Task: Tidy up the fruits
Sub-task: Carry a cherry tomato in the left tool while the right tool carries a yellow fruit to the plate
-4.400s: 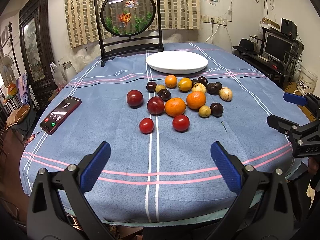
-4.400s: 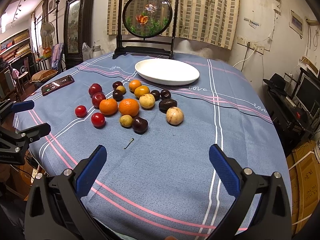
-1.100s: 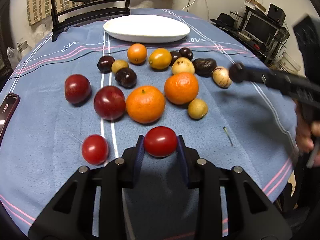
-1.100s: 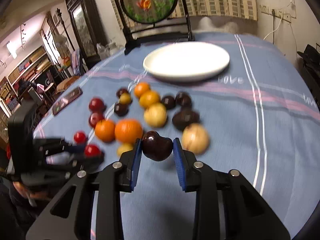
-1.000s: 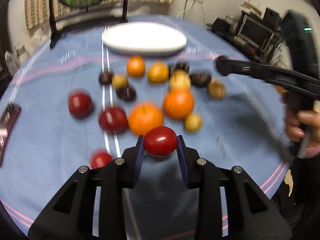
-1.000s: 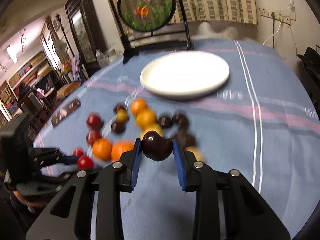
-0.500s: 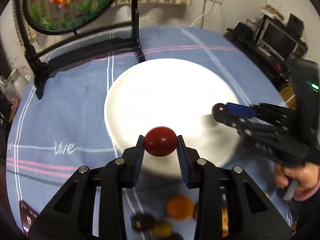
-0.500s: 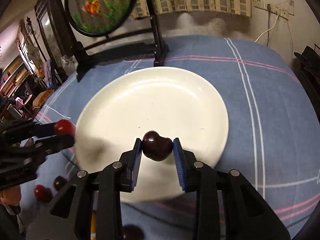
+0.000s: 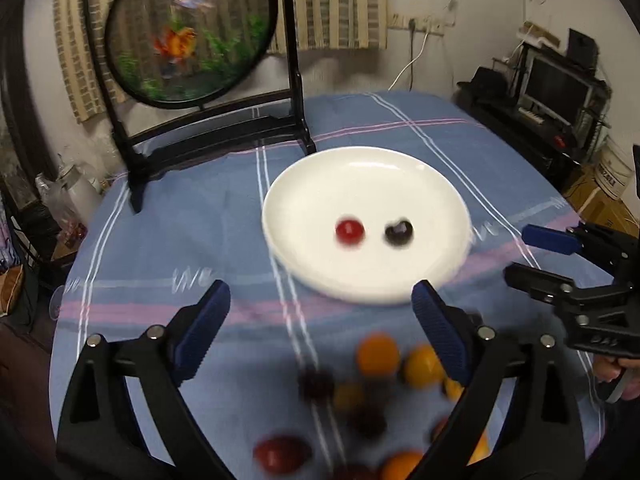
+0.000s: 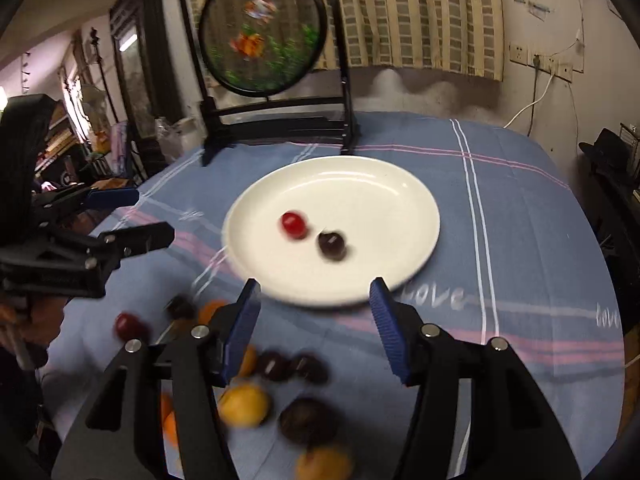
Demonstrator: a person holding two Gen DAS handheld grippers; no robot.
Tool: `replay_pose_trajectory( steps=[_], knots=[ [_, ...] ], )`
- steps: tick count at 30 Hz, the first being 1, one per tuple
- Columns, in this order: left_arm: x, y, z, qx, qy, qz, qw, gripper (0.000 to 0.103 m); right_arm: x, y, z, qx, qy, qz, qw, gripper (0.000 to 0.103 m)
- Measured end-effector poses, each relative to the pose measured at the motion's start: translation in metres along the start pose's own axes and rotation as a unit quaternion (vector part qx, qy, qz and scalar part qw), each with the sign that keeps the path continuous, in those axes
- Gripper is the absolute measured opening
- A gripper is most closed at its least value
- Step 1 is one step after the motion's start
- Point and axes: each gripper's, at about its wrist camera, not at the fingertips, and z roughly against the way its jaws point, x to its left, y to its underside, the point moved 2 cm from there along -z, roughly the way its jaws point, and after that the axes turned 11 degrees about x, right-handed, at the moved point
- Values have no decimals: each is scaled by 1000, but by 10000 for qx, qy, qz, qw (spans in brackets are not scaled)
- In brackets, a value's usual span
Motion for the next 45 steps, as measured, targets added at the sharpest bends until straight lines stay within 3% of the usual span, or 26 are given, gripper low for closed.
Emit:
replay_pose_trajectory(
  steps=[7,15,19,34,39,40,42,45],
  knots=[
    [-6,105,40,-74,199,71,9998,94,63,94,28,169,-329,452,9983,57],
    [-7,183,41,137,412,285,9987,94,95,117,5,686,-247,686,9950,57],
    [-1,194,39,181,426,384,9982,94,98,119,-5,852,-181,611,9943,50],
    [5,202,38,193,471,493,9975,93,100,118,-27,1158,-21,553,9917,44],
    [5,202,35,232,457,479,9975,92,99,120,-32,1235,26,551,9908,35],
    [5,202,35,242,460,478,9975,91,99,119,-33,1240,65,537,9908,29],
    [5,202,32,294,513,480,9971,86,97,119,-31,1232,90,523,9910,29],
    [5,199,26,414,613,465,9962,69,93,122,-22,1127,-97,421,9927,29]
  ],
)
